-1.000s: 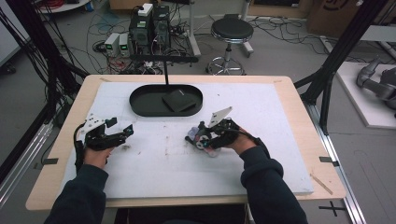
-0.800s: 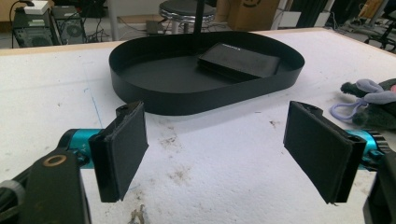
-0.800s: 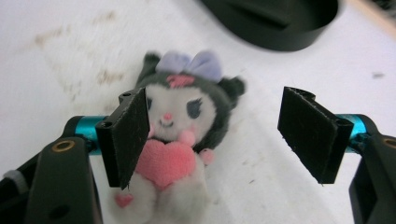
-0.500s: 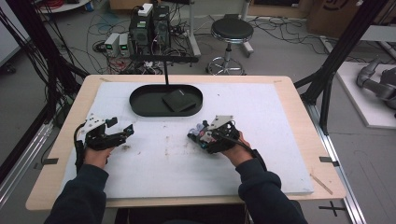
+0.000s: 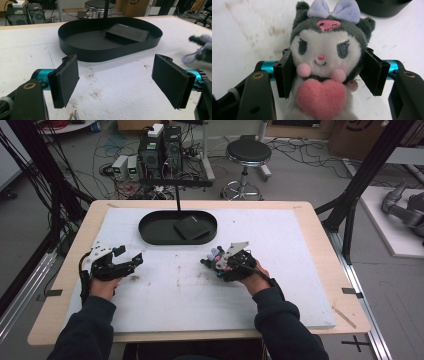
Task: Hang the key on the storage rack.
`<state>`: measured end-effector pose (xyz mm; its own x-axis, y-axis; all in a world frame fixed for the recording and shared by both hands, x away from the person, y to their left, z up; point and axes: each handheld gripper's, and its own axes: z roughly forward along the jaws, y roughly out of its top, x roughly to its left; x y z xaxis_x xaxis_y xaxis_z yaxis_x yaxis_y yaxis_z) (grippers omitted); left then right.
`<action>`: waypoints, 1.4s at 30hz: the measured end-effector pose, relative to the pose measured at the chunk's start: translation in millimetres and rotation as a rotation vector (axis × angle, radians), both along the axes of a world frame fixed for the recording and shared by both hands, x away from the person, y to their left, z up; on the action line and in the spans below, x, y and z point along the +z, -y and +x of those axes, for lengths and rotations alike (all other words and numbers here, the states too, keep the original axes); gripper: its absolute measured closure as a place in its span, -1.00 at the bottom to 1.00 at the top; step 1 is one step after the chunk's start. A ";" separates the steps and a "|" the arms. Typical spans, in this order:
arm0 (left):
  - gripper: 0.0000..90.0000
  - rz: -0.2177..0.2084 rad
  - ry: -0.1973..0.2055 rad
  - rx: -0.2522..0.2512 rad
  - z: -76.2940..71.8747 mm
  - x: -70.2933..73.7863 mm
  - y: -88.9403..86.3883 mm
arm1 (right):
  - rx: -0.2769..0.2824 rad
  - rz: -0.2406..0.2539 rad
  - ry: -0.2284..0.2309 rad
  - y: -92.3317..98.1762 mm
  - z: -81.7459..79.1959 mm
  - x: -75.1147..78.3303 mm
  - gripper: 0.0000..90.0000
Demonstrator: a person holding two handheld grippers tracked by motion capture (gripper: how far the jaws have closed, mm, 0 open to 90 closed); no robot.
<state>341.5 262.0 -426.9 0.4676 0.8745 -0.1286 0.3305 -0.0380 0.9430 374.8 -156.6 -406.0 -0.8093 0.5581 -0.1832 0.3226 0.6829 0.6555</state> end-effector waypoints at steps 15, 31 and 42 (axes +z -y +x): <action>-0.52 -0.014 0.008 -0.002 0.3 0.3 -0.3 | -0.044 0.133 0.091 20.7 37.5 87.9 -0.22; -0.52 -0.011 0.011 -0.007 0.8 0.1 -0.1 | -0.116 0.223 0.151 -1.8 96.6 119.5 -0.22; -0.51 -0.016 0.011 -0.006 0.7 0.1 -0.3 | -0.128 0.216 0.152 -29.2 119.1 126.7 -0.22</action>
